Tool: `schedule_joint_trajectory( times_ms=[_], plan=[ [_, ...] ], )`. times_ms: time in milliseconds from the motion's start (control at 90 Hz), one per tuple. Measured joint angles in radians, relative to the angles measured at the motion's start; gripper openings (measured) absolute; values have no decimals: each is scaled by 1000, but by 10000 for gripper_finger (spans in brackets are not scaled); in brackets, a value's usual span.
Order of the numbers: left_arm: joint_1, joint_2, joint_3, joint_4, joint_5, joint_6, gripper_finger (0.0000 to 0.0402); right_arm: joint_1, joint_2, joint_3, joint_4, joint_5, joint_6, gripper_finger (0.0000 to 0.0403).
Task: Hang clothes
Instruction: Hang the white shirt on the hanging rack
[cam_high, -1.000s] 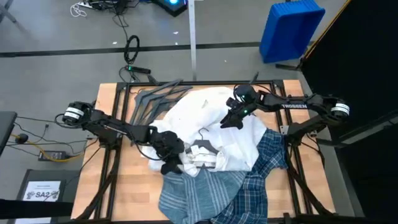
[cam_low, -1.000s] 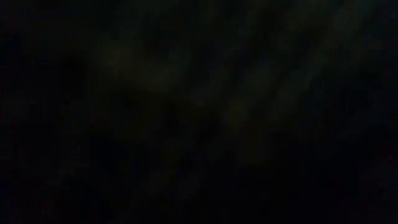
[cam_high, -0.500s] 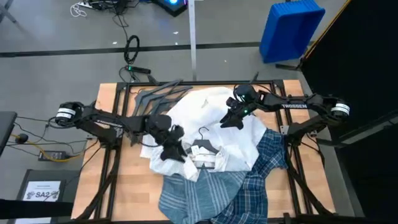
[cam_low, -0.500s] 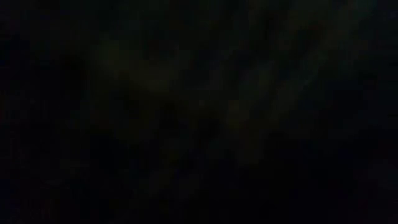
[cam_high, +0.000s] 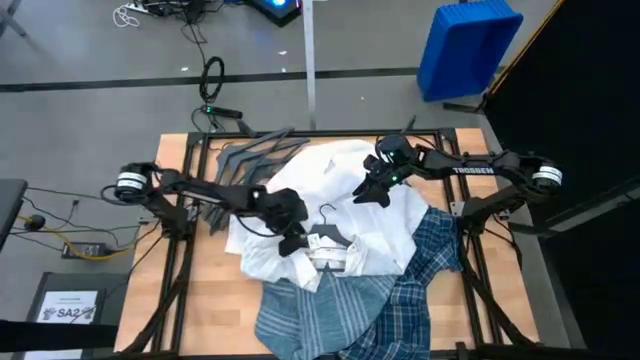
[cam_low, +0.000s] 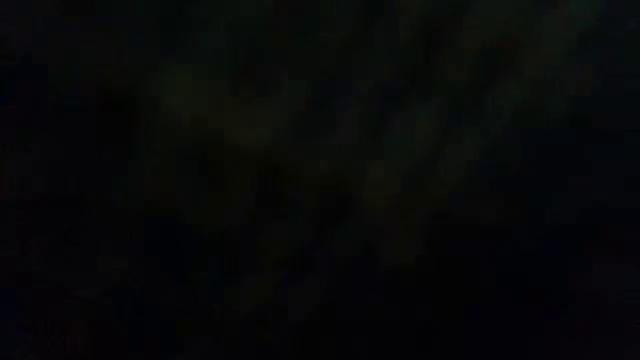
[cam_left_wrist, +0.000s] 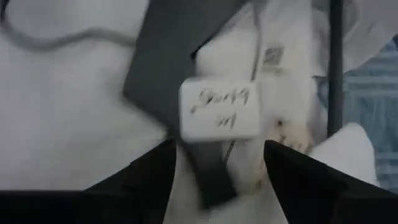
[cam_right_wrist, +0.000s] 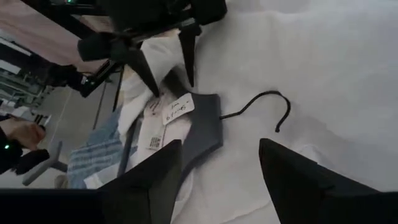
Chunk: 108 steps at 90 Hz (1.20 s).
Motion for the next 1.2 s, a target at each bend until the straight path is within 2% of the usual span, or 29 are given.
schedule_joint_trajectory(
  times_ms=[100, 256, 467, 600, 767, 867, 967, 1200],
  plan=[
    [-12, 50, 52, -82, -59, 59, 223, 0, 0, 0, 0, 3, 0, 194],
    [-12, 132, 104, -226, -87, 84, 223, 2, 0, 0, 0, 4, 0, 193],
    [-12, 176, 127, -241, -106, 82, 218, 2, 0, 0, 0, 4, 0, 187],
    [-13, 178, 149, -256, -140, 123, 173, 2, 0, 0, 0, 4, 1, 190],
    [-11, 178, 206, -310, -228, 168, 57, 2, 0, 0, 0, 3, 2, 194],
    [-12, 178, 254, -374, -294, 215, 55, 2, 0, 0, 24, -10, 33, 192],
    [-13, 178, 313, -434, -371, 257, 55, 2, 0, 0, 102, -75, 80, 187],
    [-13, 178, 475, -599, -519, 313, 55, -18, -26, 0, 375, -227, 235, 178]
  ],
)
